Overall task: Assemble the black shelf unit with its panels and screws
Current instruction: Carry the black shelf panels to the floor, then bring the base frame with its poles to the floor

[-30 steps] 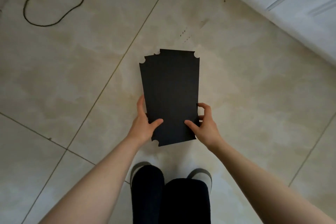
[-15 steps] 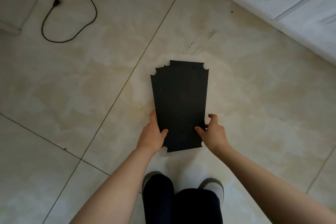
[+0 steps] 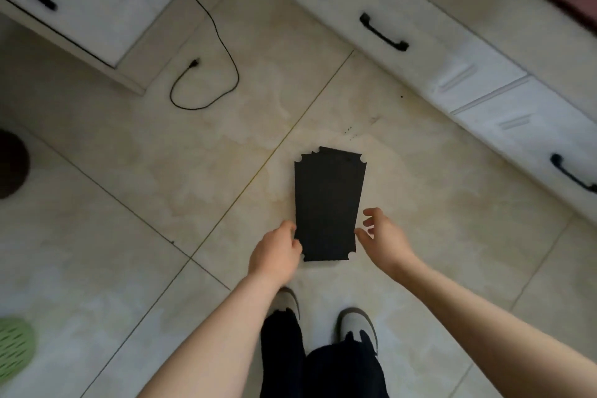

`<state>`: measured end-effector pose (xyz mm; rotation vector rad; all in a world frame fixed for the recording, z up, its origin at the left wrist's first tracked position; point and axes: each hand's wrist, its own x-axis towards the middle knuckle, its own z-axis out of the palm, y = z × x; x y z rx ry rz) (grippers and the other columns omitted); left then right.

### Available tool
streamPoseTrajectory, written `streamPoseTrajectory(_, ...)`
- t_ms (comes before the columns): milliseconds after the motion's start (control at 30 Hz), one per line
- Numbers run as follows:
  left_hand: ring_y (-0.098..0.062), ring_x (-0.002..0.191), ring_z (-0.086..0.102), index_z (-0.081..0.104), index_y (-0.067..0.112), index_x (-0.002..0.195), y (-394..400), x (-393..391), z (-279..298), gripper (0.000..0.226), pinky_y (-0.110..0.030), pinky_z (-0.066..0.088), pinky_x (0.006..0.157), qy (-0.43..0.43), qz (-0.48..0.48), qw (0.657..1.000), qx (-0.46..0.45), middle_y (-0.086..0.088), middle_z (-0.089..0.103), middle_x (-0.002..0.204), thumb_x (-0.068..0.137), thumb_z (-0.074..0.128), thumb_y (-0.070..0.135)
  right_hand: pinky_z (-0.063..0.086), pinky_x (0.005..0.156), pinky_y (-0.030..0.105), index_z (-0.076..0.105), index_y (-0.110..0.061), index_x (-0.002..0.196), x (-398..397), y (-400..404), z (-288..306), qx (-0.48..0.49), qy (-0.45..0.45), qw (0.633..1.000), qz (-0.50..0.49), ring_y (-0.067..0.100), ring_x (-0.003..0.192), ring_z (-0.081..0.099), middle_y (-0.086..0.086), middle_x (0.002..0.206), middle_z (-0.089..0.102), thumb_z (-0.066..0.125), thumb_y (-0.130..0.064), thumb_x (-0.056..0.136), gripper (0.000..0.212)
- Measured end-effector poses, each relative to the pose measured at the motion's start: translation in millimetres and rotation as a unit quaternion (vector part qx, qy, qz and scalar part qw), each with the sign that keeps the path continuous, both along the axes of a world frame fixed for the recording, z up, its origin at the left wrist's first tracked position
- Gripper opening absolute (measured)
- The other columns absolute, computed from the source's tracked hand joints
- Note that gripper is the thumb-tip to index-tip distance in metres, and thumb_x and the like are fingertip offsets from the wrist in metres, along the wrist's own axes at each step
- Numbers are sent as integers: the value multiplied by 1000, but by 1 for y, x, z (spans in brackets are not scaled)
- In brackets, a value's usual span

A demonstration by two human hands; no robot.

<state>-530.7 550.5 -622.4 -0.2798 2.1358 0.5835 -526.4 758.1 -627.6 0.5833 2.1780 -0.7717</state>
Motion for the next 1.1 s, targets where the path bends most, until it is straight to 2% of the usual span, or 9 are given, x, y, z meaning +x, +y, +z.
streamPoseTrajectory(67,-20,95,64,48,24,139,-2,8,55,36,-31,52,75,31,27,999,4,-2,67,114,103,47,24,44,81,26,44,-12,137,-7,-8,57,-9,17,999,42,26,111,60,9,129,59,54,-24,100,40)
streamPoseTrajectory(100,-19,94,64,49,25,138,4,10,63,35,-30,49,72,40,24,999,7,-2,68,114,103,47,24,43,80,25,44,-12,138,-8,-7,64,-10,20,998,51,26,111,60,9,128,60,53,-23,101,40)
streamPoseTrajectory(267,-22,100,65,49,25,137,4,28,150,33,-32,53,76,107,14,994,-5,0,68,119,104,45,23,42,78,24,44,-12,139,-9,-23,143,-29,55,990,124,21,98,60,8,123,61,54,-21,100,42)
streamPoseTrajectory(467,-19,102,64,51,24,134,-5,78,266,30,-35,55,82,146,181,973,-7,1,67,119,104,47,23,41,85,21,43,-14,140,8,-47,259,-54,99,957,267,18,115,58,5,130,57,55,-22,99,43)
streamPoseTrajectory(533,-18,99,64,52,25,132,-11,102,308,29,-36,55,81,155,253,955,-10,3,67,116,103,48,24,41,84,20,44,-15,139,14,-60,299,-68,123,946,292,15,113,58,3,132,56,55,-22,99,43)
streamPoseTrajectory(667,-10,90,62,55,26,130,-29,145,385,28,-25,51,74,188,343,920,-19,8,66,107,101,52,24,43,87,22,48,-15,136,22,-93,373,-108,157,926,326,15,114,57,1,129,56,56,-20,98,38)
streamPoseTrajectory(800,-8,85,62,59,25,124,-52,184,458,26,-27,53,77,219,425,878,-11,11,64,99,99,55,21,46,92,28,53,-13,131,30,-132,438,-140,172,921,319,17,107,57,3,118,60,56,-15,98,34)
streamPoseTrajectory(933,-9,80,61,61,26,122,-81,217,519,26,-27,51,76,271,496,824,-32,13,61,92,97,57,18,48,95,33,53,-13,131,49,-174,491,-168,171,902,360,16,106,57,1,115,61,54,-17,99,32)
streamPoseTrajectory(1100,-15,81,64,64,21,120,-123,259,576,25,-34,52,80,327,580,746,-35,2,69,91,97,58,14,50,97,35,55,-14,129,83,-234,550,-218,181,864,417,13,108,58,0,114,62,55,-19,100,30)
